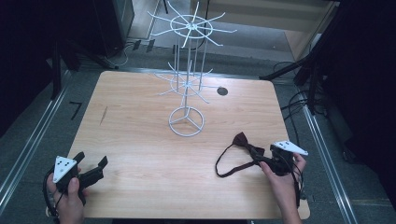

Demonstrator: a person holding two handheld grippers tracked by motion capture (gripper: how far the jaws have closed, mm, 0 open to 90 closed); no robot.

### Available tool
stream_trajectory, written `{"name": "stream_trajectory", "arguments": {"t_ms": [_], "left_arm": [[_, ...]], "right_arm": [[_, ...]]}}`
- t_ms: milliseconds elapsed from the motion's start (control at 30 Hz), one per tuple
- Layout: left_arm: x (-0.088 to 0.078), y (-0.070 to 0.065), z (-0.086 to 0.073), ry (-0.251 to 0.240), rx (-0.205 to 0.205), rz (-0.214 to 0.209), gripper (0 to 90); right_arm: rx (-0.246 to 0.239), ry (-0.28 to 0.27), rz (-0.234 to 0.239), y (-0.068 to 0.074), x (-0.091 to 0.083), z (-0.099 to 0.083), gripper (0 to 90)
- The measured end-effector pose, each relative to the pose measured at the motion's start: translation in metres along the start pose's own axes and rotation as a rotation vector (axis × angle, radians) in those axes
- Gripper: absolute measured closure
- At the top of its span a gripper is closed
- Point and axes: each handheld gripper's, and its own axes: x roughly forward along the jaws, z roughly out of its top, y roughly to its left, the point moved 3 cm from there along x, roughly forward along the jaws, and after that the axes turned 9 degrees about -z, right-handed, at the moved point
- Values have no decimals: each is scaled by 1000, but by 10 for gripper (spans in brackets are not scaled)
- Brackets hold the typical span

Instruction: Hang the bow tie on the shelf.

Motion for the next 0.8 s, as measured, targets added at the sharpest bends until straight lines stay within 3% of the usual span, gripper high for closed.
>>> {"name": "stream_trajectory", "arguments": {"t_ms": [267, 567, 600, 633, 667, 800], "left_arm": [[0, 0, 0, 1, -1, 1, 139], [0, 1, 0, 3, -3, -1, 139], [0, 1, 0, 3, -3, -1, 139], [0, 1, 0, 3, -3, -1, 139], [0, 1, 0, 3, -5, -1, 139], [1, 1, 0, 3, -6, -1, 139]], "right_arm": [[-61, 80, -8, 14, 22, 8, 332], [-87, 133, 12, 23, 34, 6, 511], [-91, 144, 16, 25, 34, 5, 608], [-91, 144, 16, 25, 34, 5, 608], [-94, 162, 44, 26, 35, 3, 677], [-127, 180, 36, 30, 38, -1, 722]]}}
